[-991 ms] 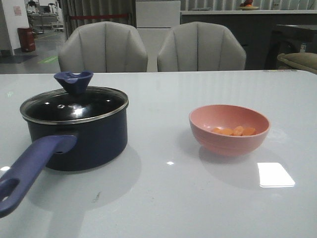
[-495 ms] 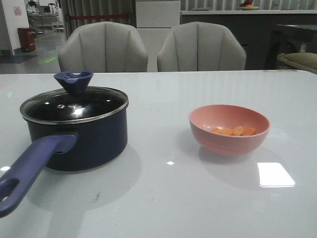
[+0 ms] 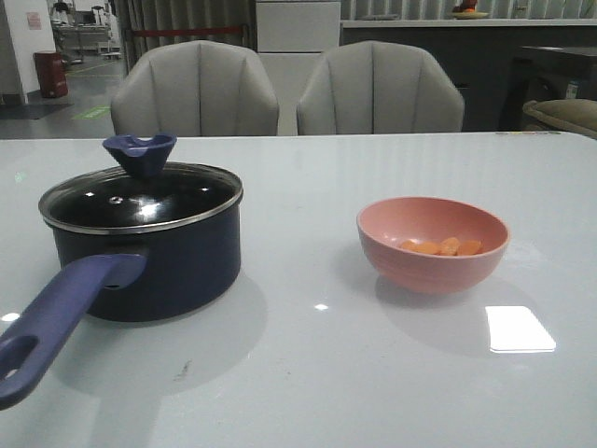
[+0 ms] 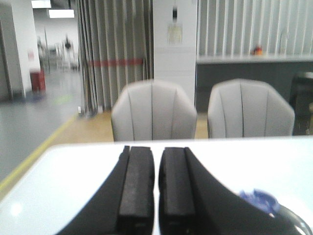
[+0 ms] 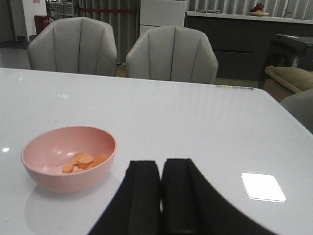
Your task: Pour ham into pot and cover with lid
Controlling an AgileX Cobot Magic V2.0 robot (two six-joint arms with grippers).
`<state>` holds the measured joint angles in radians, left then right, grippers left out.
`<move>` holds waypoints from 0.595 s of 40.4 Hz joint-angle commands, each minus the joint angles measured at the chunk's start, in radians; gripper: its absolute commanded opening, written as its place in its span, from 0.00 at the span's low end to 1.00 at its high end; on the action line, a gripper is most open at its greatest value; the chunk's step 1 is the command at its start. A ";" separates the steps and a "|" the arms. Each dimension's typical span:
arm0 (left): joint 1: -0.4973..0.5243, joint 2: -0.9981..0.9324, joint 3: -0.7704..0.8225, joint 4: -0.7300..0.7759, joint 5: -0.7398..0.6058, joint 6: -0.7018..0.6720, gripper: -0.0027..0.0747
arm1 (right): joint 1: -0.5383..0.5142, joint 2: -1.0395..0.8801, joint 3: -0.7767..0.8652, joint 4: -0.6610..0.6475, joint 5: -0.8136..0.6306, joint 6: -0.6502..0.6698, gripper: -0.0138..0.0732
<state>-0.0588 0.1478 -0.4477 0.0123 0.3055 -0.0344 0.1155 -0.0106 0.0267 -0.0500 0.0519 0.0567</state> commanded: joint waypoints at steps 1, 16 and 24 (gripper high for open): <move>0.003 0.059 -0.055 -0.043 -0.014 -0.007 0.20 | -0.005 -0.020 -0.005 -0.007 -0.078 -0.002 0.34; 0.003 0.073 -0.014 -0.069 0.031 -0.007 0.21 | -0.005 -0.020 -0.005 -0.007 -0.078 -0.002 0.34; 0.003 0.077 -0.014 -0.060 0.085 -0.007 0.38 | -0.005 -0.020 -0.005 -0.007 -0.078 -0.002 0.34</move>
<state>-0.0588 0.2026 -0.4339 -0.0433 0.4476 -0.0344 0.1155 -0.0106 0.0267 -0.0500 0.0519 0.0567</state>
